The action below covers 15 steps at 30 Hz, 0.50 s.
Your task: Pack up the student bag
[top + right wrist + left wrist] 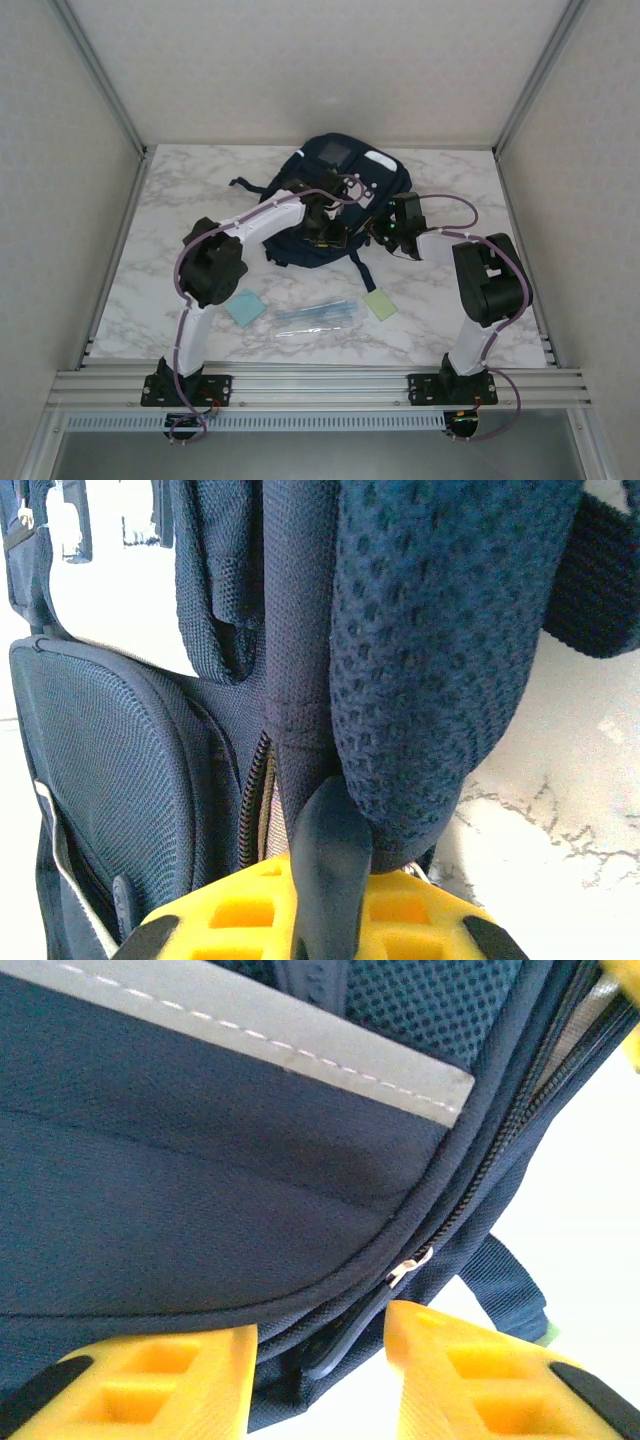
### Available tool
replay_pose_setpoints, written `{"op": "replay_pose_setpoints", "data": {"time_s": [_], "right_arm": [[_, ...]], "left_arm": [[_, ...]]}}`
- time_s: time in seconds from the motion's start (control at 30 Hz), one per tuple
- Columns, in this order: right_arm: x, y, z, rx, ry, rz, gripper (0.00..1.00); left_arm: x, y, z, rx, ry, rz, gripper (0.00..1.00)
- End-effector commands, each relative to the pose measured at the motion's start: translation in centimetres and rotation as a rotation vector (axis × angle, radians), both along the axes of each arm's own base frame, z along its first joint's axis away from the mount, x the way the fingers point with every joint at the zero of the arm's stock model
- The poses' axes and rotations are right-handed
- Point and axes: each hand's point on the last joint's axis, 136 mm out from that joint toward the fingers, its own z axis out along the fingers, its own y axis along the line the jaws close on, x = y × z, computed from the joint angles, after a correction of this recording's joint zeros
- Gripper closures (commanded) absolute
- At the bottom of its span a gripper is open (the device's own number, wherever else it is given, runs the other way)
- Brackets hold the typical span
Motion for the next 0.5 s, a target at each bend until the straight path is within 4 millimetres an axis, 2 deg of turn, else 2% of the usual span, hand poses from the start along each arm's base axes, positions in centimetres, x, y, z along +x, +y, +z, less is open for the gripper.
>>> {"op": "replay_pose_setpoints", "data": {"time_s": [0.0, 0.17, 0.33, 0.47], "right_arm": [[0.2, -0.2, 0.8, -0.014, -0.017, -0.001, 1.00], [0.4, -0.1, 0.6, -0.011, -0.015, -0.001, 1.00], [0.4, 0.0, 0.5, -0.007, -0.009, -0.001, 1.00], [0.2, -0.1, 0.6, -0.010, -0.010, -0.001, 1.00]], "left_arm": [[-1.6, -1.2, -0.3, 0.046, -0.019, -0.127, 0.66], [-2.8, -0.6, -0.6, 0.114, -0.023, -0.182, 0.68], [-2.1, -0.8, -1.2, 0.150, -0.049, -0.188, 0.74], [-1.0, 0.3, -2.7, 0.245, -0.074, -0.191, 0.83]]}}
